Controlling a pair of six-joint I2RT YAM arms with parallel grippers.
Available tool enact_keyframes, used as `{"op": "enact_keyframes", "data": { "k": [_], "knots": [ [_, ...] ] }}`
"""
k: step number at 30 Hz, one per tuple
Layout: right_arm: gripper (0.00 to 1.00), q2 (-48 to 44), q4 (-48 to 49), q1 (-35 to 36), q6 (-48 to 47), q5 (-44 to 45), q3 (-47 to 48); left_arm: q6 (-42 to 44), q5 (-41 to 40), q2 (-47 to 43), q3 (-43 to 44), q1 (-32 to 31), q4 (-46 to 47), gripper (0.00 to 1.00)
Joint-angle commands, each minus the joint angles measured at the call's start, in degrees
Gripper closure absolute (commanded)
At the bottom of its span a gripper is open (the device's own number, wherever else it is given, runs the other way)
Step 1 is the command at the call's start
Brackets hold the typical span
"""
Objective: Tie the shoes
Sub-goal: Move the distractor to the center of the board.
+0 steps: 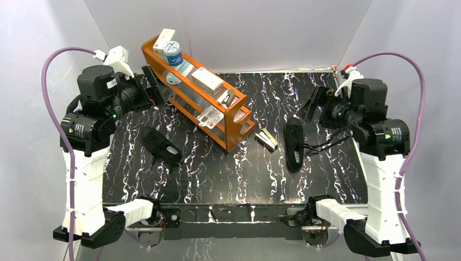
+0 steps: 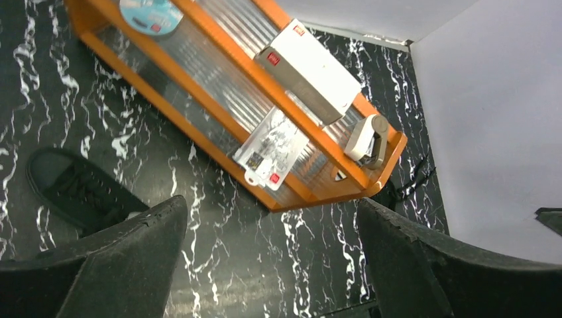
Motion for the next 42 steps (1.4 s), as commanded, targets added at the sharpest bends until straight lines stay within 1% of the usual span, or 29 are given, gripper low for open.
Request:
{"op": "enact_keyframes", "data": {
  "k": [1,4,8,12,15,18,20,21,22,26,29,32,34,36,38,40,42],
  "knots": [
    [0.01,-1.7,0.6,-0.7,1.0,-5.7,-6.4,-1.0,6.3,-1.8,1.4,4.1,-7.1,0.04],
    [0.02,-3.5,4.7,-1.0,3.9,-13.6,-15.1,-1.9,8.1,-2.7,0.5,6.1,-9.5,0.04],
    [0.02,-10.6,16.1,-1.3,10.5,-21.8,-29.5,-3.3,10.4,-3.8,0.0,7.8,-11.7,0.03],
    [0.01,-15.8,24.7,-1.2,16.4,-28.9,-42.7,-4.8,12.9,-5.1,-0.9,8.8,-13.2,0.03],
    [0.01,-17.7,27.7,0.2,16.9,-30.9,-48.8,-6.4,14.7,-6.5,-2.6,9.1,-13.4,0.03],
    [0.01,-16.2,30.5,3.9,16.0,-30.1,-51.3,-7.9,16.5,-7.8,-4.9,9.4,-12.9,0.03],
    [0.01,-13.3,31.8,8.3,14.2,-26.4,-51.2,-8.6,18.2,-8.5,-6.6,9.4,-12.2,0.03],
    [0.01,-11.5,32.9,12.0,13.6,-24.5,-50.9,-8.8,19.0,-8.8,-7.8,9.5,-11.8,0.03],
    [0.01,-9.3,33.7,14.2,12.8,-22.1,-50.3,-9.0,19.8,-9.0,-9.2,9.5,-11.5,0.03],
    [0.02,0.2,37.5,29.5,11.4,-11.1,-46.2,-9.7,21.8,-8.9,-17.0,9.6,-11.1,0.03],
    [0.01,4.5,41.7,42.3,12.4,2.5,-43.5,-13.2,24.2,-10.0,-22.8,9.6,-7.6,0.03],
    [0.02,6.1,49.6,52.9,13.8,17.2,-45.2,-16.2,26.5,-11.4,-26.9,9.6,-4.4,0.03],
    [0.01,7.1,55.6,58.1,14.7,26.5,-47.2,-16.7,27.1,-11.6,-28.2,9.7,-4.6,0.03],
    [0.01,8.9,59.9,60.8,17.1,35.3,-48.4,-15.9,27.0,-11.6,-28.4,9.7,-5.7,0.03],
    [0.01,11.1,61.1,61.2,21.1,41.3,-48.5,-14.8,26.7,-11.4,-28.2,9.6,-7.1,0.03],
    [0.01,13.1,63.7,61.1,23.2,44.9,-48.9,-14.0,26.5,-10.9,-27.6,9.6,-8.6,0.03],
    [0.01,14.8,69.3,60.6,21.2,45.4,-49.8,-13.4,26.3,-10.6,-27.1,9.7,-9.5,0.03]
  ]
}}
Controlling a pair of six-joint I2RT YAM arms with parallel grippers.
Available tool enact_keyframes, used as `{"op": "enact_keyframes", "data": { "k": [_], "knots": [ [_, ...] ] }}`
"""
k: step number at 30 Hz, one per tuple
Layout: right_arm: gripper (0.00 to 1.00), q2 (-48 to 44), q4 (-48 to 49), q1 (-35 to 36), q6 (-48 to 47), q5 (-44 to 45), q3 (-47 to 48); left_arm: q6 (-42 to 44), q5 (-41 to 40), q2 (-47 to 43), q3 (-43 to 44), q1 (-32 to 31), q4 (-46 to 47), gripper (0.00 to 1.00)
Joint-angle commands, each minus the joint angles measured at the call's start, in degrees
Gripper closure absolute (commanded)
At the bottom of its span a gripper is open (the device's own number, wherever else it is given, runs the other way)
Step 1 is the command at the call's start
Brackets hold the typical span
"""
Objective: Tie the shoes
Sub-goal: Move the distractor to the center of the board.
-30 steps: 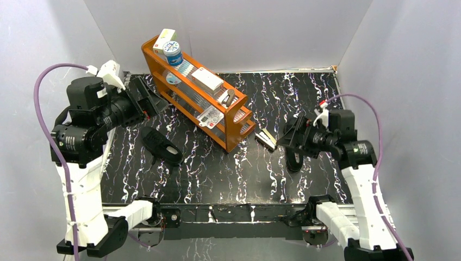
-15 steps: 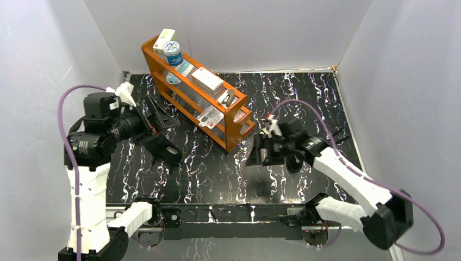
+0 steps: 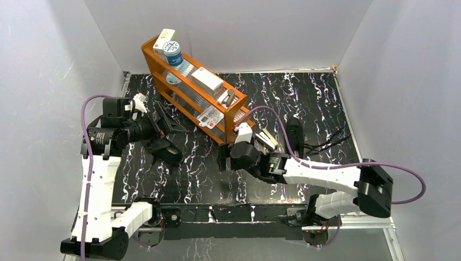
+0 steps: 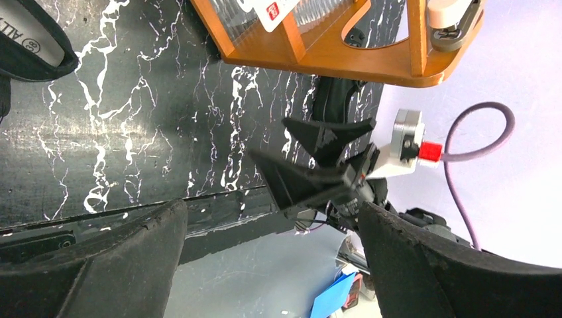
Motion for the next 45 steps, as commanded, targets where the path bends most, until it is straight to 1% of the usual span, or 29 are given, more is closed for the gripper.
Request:
{"op": "enact_keyframes", "data": {
  "k": [1,4,6,9,14,19,22,25,28,32,37,40,43,45],
  "knots": [
    [0.02,3.5,13.0,-1.0,1.9,13.6,-0.9,1.2,2.3,-0.3,1.8,0.5,-3.1,0.03],
    [0.01,5.5,12.8,-2.6,3.2,15.0,-0.1,2.1,1.9,0.2,2.5,0.5,-3.5,0.03],
    [0.01,6.2,16.0,-4.3,2.0,13.2,-1.3,2.9,1.4,0.5,2.9,0.5,-3.7,0.03],
    [0.01,7.2,17.7,-7.7,3.3,12.0,-3.4,3.2,1.6,0.7,3.7,0.5,-4.1,0.03],
    [0.02,9.2,24.0,-12.0,3.5,7.7,-6.6,4.4,2.3,1.0,5.1,0.5,-5.0,0.03],
    [0.02,12.0,24.9,-15.9,1.8,6.1,-6.2,4.3,5.1,1.3,4.3,0.4,-2.9,0.03],
    [0.02,13.4,26.5,-18.3,0.2,2.5,-5.9,4.2,6.1,1.6,4.0,0.5,-2.3,0.03],
    [0.02,14.4,25.4,-19.5,-0.4,3.4,-5.3,5.5,5.9,2.5,4.9,0.5,-3.1,0.03],
    [0.02,14.9,26.5,-22.3,-1.1,1.9,-5.9,7.1,5.9,3.6,6.3,0.5,-4.0,0.03],
    [0.01,15.8,27.6,-25.9,-4.9,-0.5,-4.7,7.7,5.8,3.7,6.4,0.5,-5.6,0.03],
    [0.02,18.8,24.9,-30.3,-7.3,0.0,-0.8,7.0,4.4,3.7,4.9,0.4,-7.7,0.02],
    [0.01,20.1,25.4,-32.6,-10.7,0.1,0.2,5.7,3.0,3.8,2.9,0.5,-8.2,0.02],
    [0.01,20.5,26.6,-34.9,-15.3,-1.1,1.3,2.1,0.1,4.3,2.8,0.5,-9.2,0.02],
    [0.01,20.8,27.1,-36.3,-18.4,-2.2,2.5,-2.5,-0.6,3.6,0.8,0.4,-8.2,0.02]
  ]
}}
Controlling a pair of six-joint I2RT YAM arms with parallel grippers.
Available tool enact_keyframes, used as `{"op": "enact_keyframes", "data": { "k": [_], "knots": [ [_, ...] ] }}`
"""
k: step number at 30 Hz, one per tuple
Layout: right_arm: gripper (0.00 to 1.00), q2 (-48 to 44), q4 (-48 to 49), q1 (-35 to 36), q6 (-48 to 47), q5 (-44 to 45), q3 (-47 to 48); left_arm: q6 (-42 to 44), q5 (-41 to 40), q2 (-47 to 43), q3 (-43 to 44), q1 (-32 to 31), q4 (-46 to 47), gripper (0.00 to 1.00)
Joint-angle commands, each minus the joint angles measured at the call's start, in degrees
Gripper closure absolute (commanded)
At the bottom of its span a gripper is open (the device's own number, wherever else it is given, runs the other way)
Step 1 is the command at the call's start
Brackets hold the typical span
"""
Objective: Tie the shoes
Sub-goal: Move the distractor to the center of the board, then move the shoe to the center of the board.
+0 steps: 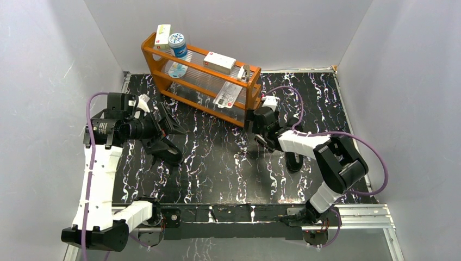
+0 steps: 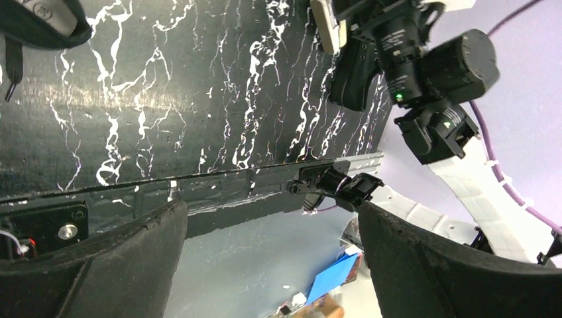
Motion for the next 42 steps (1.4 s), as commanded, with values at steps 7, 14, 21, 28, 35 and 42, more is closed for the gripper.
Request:
{"op": "enact_keyframes", "data": {
  "k": [7,14,21,28,35,42],
  "knots": [
    [0.01,-3.7,2.5,-3.6,-18.0,-5.5,3.2,-19.7,-1.5,-4.2,-18.4,0.4,9.7,0.04],
    [0.01,-17.5,-10.7,-3.0,-9.8,-17.7,0.1,-25.5,-17.8,1.3,-19.9,0.6,7.9,0.09],
    [0.02,-28.9,-24.2,-1.6,-7.7,-28.4,-3.5,-30.7,-21.9,9.9,-18.7,1.7,8.1,0.59],
    [0.02,-39.7,-28.8,-1.6,-10.1,-26.9,-7.0,-26.2,-25.8,17.6,-18.1,4.0,8.2,0.47],
    [0.02,-44.8,-33.7,-1.6,-11.7,-23.7,-6.4,-24.1,-20.7,23.4,-24.1,6.6,14.6,0.48],
    [0.01,-47.0,-35.3,-1.6,-14.4,-22.9,-6.2,-20.5,-20.9,27.2,-26.2,6.8,18.7,0.56]
  ]
}}
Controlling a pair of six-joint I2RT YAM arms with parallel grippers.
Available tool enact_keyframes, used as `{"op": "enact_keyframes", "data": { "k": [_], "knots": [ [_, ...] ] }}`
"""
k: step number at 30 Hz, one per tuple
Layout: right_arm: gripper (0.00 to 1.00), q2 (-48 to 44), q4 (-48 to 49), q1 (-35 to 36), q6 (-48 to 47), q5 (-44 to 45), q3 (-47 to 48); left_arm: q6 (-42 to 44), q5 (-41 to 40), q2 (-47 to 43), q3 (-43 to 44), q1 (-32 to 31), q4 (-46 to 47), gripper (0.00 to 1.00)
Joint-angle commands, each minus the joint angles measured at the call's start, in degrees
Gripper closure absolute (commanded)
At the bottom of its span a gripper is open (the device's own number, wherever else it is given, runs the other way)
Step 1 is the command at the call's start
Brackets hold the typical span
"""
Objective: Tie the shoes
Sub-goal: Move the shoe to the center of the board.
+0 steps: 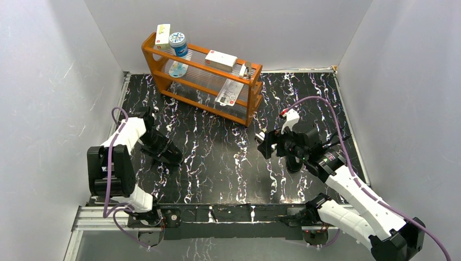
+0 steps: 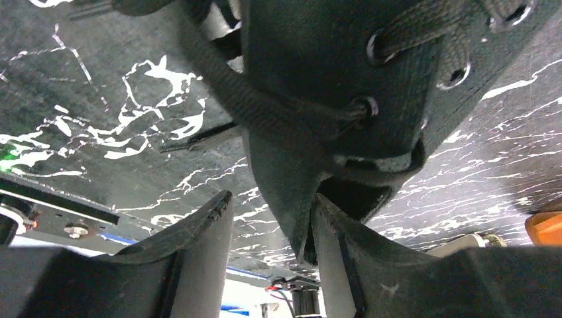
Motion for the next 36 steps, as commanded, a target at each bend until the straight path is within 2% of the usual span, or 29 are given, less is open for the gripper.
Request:
{"op": "enact_keyframes", "data": {
  "k": [1,6,9,10,14,16,19,20,21,22,23,24,25,27,30,32,36],
  "knots": [
    [0.01,-0.8,-0.9,0.0,-2.6,2.4,0.9,3.8,2.4,0.8,-2.1,0.4,4.3,0.58],
    [0.02,0.1,-1.0,0.0,-2.5,2.8,1.0,7.1,6.4,3.5,0.5,0.5,4.1,0.79],
    [0.01,0.0,-0.9,0.0,-2.4,2.8,0.9,7.9,3.5,-0.4,6.3,2.1,-1.9,0.98],
    [0.01,-0.1,-1.0,0.0,-2.3,3.0,0.9,8.4,2.1,-1.8,9.1,3.1,-4.5,1.00],
    [0.01,-1.0,-1.2,0.0,-1.5,4.1,0.5,13.5,1.2,-3.3,22.3,7.8,-14.0,1.00],
    [0.01,-1.2,-1.3,0.0,-1.5,4.3,0.7,16.1,-0.7,-0.6,32.6,8.4,-19.7,1.00],
    [0.01,-0.6,-1.4,-0.1,-1.8,4.8,1.8,20.2,-2.2,6.6,52.7,8.4,-27.5,1.00],
    [0.01,0.0,-1.4,-0.1,-2.3,4.9,2.5,21.7,-0.5,9.9,59.2,8.4,-28.7,1.00],
    [0.01,1.0,-1.4,-0.1,-3.0,4.6,3.4,20.6,2.6,11.0,60.5,8.2,-28.7,1.00],
    [0.02,2.0,-1.3,-0.1,-3.6,4.6,4.1,19.1,3.3,9.7,54.9,5.6,-28.0,1.00],
    [0.01,2.6,-1.5,-0.1,-3.8,4.4,4.7,18.4,3.1,6.6,46.6,0.2,-24.7,1.00],
    [0.01,2.9,-1.5,-0.1,-3.6,4.2,5.0,17.3,6.7,2.9,35.8,-5.0,-18.7,1.00],
    [0.01,2.9,-1.4,-0.1,-3.1,3.4,4.8,12.9,12.6,-1.8,21.4,-11.3,-8.7,1.00],
    [0.02,3.1,-0.8,-0.1,-2.2,1.9,4.1,6.2,11.5,-5.9,7.6,-27.4,4.1,1.00],
    [0.02,4.2,-1.5,-0.1,-2.0,1.6,4.1,4.3,8.2,-1.4,3.7,-42.8,9.6,1.00],
    [0.01,6.1,-2.7,-0.2,-1.8,-0.8,4.1,2.6,7.7,4.7,6.3,-54.5,13.0,1.00],
    [0.02,7.1,-2.5,0.0,-2.5,-3.1,3.7,4.8,5.9,7.0,8.0,-58.4,10.4,0.97]
  ]
}}
